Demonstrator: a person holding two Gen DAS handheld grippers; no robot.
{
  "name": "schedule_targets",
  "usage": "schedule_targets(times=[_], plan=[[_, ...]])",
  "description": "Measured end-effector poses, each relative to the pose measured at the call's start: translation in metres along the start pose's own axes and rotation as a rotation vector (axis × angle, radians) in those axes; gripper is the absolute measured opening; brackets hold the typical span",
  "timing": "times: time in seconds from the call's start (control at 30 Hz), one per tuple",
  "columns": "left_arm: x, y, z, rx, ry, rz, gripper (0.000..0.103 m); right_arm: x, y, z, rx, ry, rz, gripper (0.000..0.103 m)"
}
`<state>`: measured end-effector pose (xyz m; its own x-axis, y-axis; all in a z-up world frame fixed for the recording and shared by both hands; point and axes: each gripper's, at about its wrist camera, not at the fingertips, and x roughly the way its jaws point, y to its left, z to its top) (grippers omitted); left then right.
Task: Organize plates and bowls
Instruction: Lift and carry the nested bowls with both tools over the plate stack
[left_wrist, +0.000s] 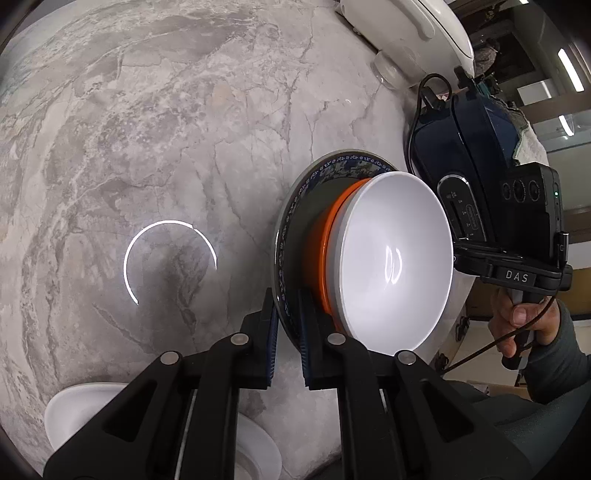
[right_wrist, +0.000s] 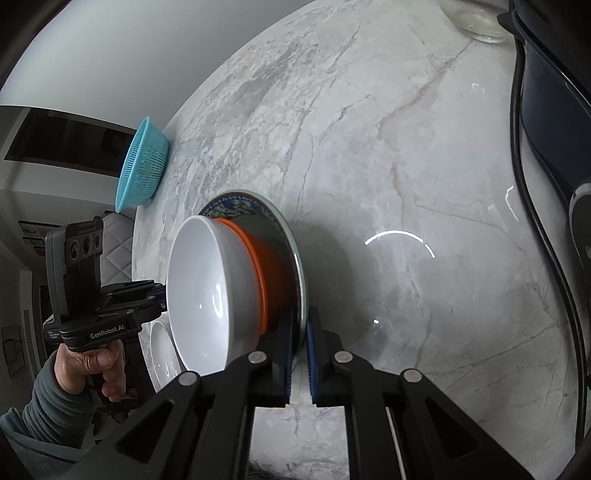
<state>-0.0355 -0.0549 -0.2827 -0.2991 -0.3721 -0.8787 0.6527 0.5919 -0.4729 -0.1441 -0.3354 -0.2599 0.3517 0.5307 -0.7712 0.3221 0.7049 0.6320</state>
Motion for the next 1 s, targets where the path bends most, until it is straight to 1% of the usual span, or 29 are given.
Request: schedule_targets(times=[0.23,0.53,0.7,1.0], plan=[[-0.035,0.001,-0.016,-0.027,-0.050,0.029,0.008,-0.007,0.022,0.003,-0.045,0.003,0.021,0.009],[-0.085,0.020,-0.057,-0.118,-0.120,0.064,0.007,0.002,0.068,0.002,-0.136,0.052,0.050,0.009],[-0.112,0.034,-0.088,-0.178,-0.157,0.083,0.007,0.014,0.098,-0.004,-0.198,0.086,0.067,0.009],[-0.161,0.066,-0.159,-0.301,-0.220,0.113,0.007,0.043,0.160,-0.020,-0.313,0.161,0.103,0.009]])
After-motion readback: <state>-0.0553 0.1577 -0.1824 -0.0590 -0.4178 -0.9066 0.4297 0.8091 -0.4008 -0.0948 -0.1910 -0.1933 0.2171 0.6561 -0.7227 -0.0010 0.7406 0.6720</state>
